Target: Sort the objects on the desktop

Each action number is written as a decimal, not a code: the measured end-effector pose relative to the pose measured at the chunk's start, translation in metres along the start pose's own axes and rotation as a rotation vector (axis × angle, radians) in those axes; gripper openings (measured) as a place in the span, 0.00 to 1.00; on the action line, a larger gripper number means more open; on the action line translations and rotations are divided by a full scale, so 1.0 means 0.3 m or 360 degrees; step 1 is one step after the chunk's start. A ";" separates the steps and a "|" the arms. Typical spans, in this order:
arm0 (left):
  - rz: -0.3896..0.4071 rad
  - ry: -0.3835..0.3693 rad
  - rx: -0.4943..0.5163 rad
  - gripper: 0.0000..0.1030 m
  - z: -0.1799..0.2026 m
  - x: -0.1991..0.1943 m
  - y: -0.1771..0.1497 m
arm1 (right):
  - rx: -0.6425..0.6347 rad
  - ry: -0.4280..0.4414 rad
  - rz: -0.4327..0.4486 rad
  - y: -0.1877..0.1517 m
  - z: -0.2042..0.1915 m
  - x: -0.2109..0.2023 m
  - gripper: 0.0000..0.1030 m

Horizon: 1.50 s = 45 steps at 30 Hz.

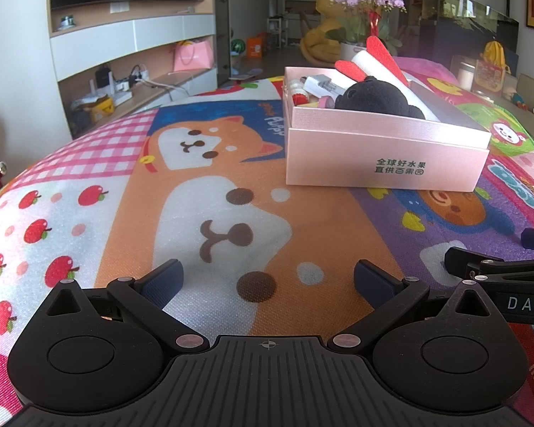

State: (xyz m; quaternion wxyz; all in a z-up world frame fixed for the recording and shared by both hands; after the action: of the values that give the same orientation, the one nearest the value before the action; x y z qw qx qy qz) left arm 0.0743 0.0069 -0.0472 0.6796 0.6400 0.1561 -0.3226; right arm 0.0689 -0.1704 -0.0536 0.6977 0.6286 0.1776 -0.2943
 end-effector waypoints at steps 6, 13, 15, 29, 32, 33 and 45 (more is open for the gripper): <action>0.0000 0.0000 0.0000 1.00 -0.001 0.000 0.000 | 0.0000 0.0000 0.0000 0.000 0.000 0.000 1.00; 0.0000 0.0000 0.0000 1.00 -0.002 -0.001 0.000 | 0.0000 0.0000 0.0000 0.000 0.000 0.001 1.00; 0.0000 0.0000 0.0000 1.00 -0.001 0.000 0.000 | 0.0000 0.0000 0.0000 0.000 0.000 0.000 1.00; -0.0001 0.0010 -0.0005 1.00 -0.004 -0.002 0.001 | 0.0001 0.0001 0.0000 -0.001 0.001 -0.001 1.00; -0.0002 0.0010 -0.0006 1.00 -0.004 -0.002 0.001 | 0.0001 0.0000 0.0000 -0.002 -0.001 -0.002 1.00; -0.0001 0.0010 -0.0006 1.00 -0.004 -0.002 0.001 | 0.0001 0.0000 0.0000 -0.002 0.000 -0.003 1.00; -0.0048 0.0000 -0.0007 1.00 0.005 -0.002 0.003 | 0.0000 -0.0001 0.0000 -0.004 0.000 -0.004 1.00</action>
State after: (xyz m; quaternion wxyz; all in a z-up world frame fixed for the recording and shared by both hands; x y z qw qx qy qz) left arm 0.0743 0.0055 -0.0459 0.6761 0.6362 0.1664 -0.3324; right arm 0.0673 -0.1701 -0.0537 0.6977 0.6284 0.1775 -0.2946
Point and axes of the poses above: each gripper's, at about its wrist camera, not at the fingertips, and x roughly the way its jaws point, z to its right, y to its top, the point moved 7 cm from there along x, roughly the way its jaws point, and after that the axes turned 13 degrees about -y, right-handed, at the moved point
